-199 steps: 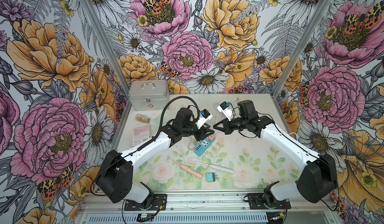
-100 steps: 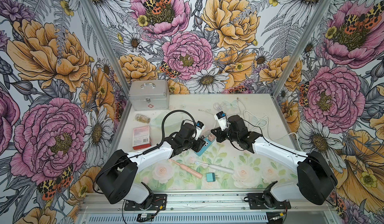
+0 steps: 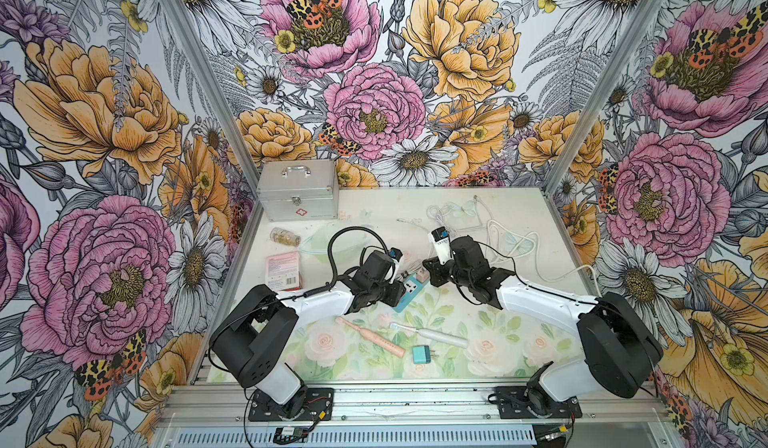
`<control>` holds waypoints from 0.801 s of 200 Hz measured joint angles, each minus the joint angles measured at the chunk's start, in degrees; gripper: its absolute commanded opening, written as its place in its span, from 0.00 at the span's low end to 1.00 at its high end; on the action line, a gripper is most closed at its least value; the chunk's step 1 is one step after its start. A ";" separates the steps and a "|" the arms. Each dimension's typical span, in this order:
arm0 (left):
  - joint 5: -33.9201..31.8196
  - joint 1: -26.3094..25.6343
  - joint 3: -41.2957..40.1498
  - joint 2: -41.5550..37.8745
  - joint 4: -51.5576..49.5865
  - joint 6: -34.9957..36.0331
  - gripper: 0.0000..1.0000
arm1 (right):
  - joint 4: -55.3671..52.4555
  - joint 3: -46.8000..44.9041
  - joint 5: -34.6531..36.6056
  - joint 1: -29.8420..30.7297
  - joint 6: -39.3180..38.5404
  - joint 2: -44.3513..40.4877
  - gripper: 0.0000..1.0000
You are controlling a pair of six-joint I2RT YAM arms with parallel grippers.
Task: Charge the electric toothbrush
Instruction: Insert the charging cable into the plug.
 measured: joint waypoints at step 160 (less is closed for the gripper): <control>-2.86 -0.85 -1.29 1.18 0.72 -1.73 0.37 | 0.37 -0.11 2.54 1.44 -3.76 0.94 0.00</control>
